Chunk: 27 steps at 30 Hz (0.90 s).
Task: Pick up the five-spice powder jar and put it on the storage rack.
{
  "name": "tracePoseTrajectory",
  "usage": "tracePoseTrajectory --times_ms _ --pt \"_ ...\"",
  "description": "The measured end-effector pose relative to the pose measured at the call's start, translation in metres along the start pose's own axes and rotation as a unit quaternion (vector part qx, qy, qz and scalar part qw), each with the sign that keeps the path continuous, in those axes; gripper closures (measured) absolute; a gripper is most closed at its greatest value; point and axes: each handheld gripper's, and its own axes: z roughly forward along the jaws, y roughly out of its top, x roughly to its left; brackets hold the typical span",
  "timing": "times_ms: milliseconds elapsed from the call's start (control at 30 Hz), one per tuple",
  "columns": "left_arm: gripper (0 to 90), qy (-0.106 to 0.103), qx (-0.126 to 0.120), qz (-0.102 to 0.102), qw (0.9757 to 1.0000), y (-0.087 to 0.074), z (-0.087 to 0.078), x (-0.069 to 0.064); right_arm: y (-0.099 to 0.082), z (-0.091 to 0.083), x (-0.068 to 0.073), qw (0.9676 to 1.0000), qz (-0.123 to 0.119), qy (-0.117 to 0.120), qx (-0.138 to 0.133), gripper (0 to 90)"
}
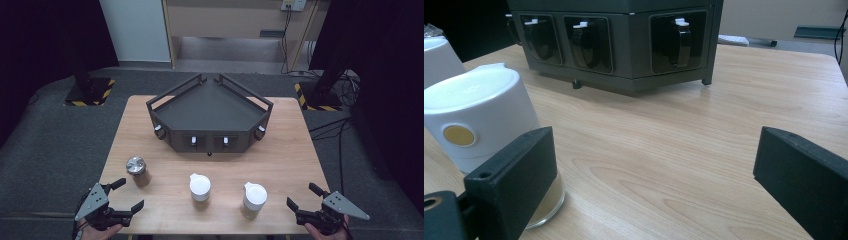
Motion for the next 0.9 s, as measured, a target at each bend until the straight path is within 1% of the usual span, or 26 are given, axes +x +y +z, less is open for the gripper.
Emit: tracePoseTrajectory --times_ms 200,267,333,400,467,533,567,633,733,767,800,833,900 --pt "3.3 0.004 -0.008 -0.005 0.9999 0.004 -0.003 0.005 0.000 0.000 0.000 1.0000 -0.001 -0.001 0.001 3.7" --pt "3.2 0.010 -0.011 -0.005 0.9999 0.008 -0.003 0.008 0.000 0.000 0.000 1.0000 -0.001 -0.001 0.002 3.7" --pt "3.2 0.015 -0.009 -0.006 0.9998 0.010 -0.004 0.010 0.000 0.000 0.000 1.0000 0.000 -0.001 0.002 3.7" --pt "3.3 0.015 -0.011 -0.012 0.9998 0.012 -0.004 0.014 0.000 0.000 0.000 1.0000 0.000 -0.001 0.001 3.7" --pt "3.3 0.019 -0.007 -0.012 0.9997 0.016 -0.003 0.017 0.000 0.000 0.000 1.0000 -0.001 0.000 0.002 3.7" --pt "3.3 0.018 -0.007 -0.014 0.9997 0.018 -0.002 0.022 0.000 0.000 0.000 1.0000 -0.001 0.000 0.002 3.8" --pt "3.3 0.018 -0.007 -0.014 0.9997 0.018 -0.002 0.022 0.000 0.000 0.000 1.0000 -0.001 0.000 0.002 3.8" --pt "3.6 0.018 -0.005 -0.019 0.9996 0.022 0.001 0.029 0.000 0.000 0.000 1.0000 -0.001 0.000 0.002 3.8" --pt "3.6 0.019 -0.001 -0.020 0.9996 0.024 0.004 0.033 0.000 0.000 0.000 1.0000 -0.002 0.000 0.002 3.8" --pt "3.7 0.020 0.004 -0.017 0.9996 0.026 0.007 0.037 0.000 0.000 0.000 1.0000 -0.002 0.000 0.002 3.8" --pt "3.8 0.019 0.004 -0.020 0.9996 0.026 0.009 0.040 0.000 0.000 0.000 1.0000 -0.002 0.000 0.002 3.8" --pt "3.8 0.019 0.004 -0.020 0.9996 0.026 0.009 0.040 0.000 0.001 0.000 1.0000 -0.001 0.000 0.002 3.8" --pt "3.8 0.017 0.007 -0.025 0.9995 0.026 0.013 0.048 0.000 0.001 0.000 1.0000 -0.001 0.001 0.003 3.9"
